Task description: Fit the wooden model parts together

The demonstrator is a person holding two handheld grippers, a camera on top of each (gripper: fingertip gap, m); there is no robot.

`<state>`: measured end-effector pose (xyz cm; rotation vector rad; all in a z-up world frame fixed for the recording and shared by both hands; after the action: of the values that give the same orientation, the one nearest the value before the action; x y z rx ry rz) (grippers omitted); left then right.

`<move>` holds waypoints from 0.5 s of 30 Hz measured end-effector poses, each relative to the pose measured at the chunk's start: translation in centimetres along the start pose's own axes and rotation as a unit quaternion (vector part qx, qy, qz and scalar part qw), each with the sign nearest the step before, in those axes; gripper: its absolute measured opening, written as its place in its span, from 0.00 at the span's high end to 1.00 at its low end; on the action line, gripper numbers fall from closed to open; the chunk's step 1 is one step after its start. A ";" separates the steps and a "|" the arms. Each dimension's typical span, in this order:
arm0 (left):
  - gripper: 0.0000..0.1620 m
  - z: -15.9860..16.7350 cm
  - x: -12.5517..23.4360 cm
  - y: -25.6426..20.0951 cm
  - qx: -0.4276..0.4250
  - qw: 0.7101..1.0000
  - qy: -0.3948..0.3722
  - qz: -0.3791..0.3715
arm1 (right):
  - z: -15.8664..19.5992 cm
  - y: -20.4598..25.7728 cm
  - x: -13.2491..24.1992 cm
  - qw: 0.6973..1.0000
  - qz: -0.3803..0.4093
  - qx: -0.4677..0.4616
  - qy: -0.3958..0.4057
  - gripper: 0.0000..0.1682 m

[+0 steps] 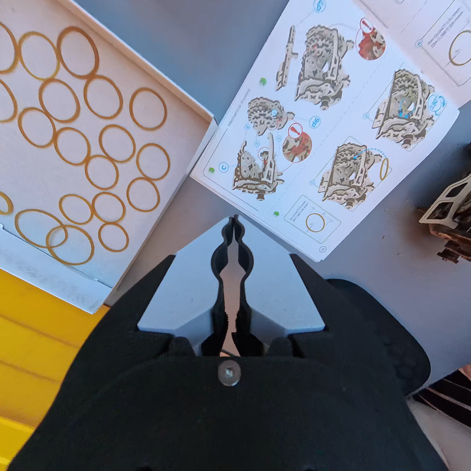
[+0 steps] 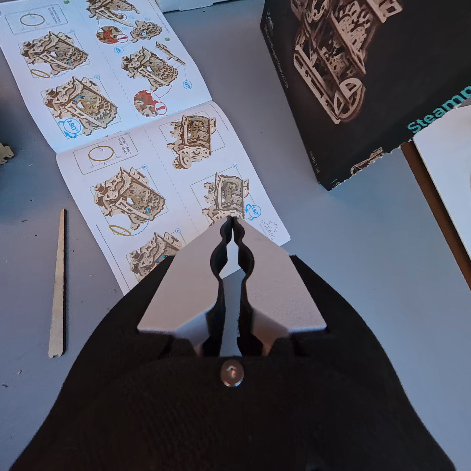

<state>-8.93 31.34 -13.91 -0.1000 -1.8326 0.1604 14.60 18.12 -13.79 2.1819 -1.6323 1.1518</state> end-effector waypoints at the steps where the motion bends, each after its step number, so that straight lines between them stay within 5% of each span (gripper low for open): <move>1: 1.00 0.3 -0.2 0.0 0.001 1.000 0.008 0.004 | 0.0 0.1 0.1 1.000 -0.005 0.000 0.001 1.00; 15: 1.00 0.6 -2.1 -0.7 -0.004 0.999 0.034 0.036 | 1.8 0.1 -0.6 0.999 -0.009 0.013 0.041 1.00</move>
<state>-8.91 30.28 -15.92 -0.1758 -1.7631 0.1986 15.32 17.54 -15.43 2.1304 -1.5710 1.2478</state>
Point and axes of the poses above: each gripper's, where its closed fingertips meet, x back along the fingers, z out of its underside, y = z × x across the jaws, the point moved 1 cm from there along x, back along the fingers, and after that the axes turned 10 degrees about z, right-handed, at the moved point
